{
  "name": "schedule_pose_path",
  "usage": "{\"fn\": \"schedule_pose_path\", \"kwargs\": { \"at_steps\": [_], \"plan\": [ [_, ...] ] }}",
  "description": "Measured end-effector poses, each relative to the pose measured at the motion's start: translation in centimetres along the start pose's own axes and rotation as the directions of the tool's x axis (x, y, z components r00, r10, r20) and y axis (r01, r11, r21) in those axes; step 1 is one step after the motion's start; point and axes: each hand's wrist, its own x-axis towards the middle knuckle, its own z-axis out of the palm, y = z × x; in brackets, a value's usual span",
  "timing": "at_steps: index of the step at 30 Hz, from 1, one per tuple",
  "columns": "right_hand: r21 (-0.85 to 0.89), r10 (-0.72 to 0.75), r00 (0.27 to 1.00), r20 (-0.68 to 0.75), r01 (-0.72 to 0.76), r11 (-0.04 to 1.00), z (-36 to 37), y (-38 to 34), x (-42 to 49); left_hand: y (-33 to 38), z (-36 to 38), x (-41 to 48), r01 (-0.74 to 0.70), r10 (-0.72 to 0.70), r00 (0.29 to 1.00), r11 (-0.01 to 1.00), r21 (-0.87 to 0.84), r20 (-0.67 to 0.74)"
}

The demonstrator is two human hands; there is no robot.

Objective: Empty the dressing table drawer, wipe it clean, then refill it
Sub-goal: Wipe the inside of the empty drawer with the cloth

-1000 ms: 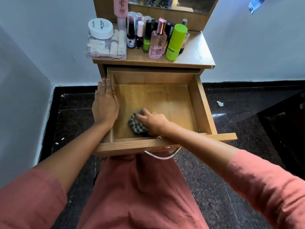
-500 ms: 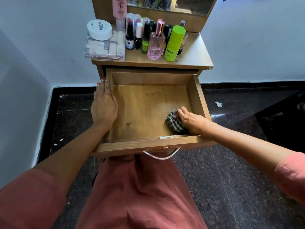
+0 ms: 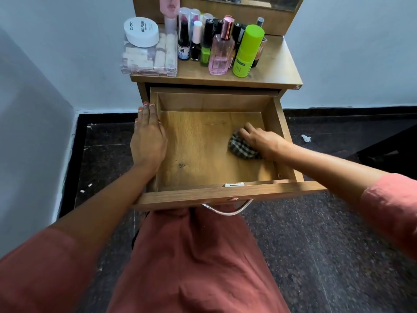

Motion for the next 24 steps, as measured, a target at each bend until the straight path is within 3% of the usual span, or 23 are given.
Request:
{"fn": "schedule_pose_path", "kwargs": {
  "at_steps": [7, 15, 24],
  "plan": [
    [-0.172, -0.007, 0.979, -0.203, -0.029, 0.985, -1.3, 2.3, 4.2, 0.1, -0.1, 0.0, 0.009, -0.009, 1.000, 1.000, -0.003, 0.005],
    [-0.167, -0.024, 0.978, -0.208, -0.011, 0.986, -0.6, 2.4, 4.3, 0.0, -0.1, 0.0, 0.003, -0.003, 1.000, 1.000, 0.002, 0.002],
    [-0.243, -0.102, 0.988, 0.114, 0.128, 0.962, 0.5, -0.4, -2.8, -0.1, 0.0, 0.1, 0.003, -0.003, 1.000, 1.000, 0.015, 0.005]
  ]
}}
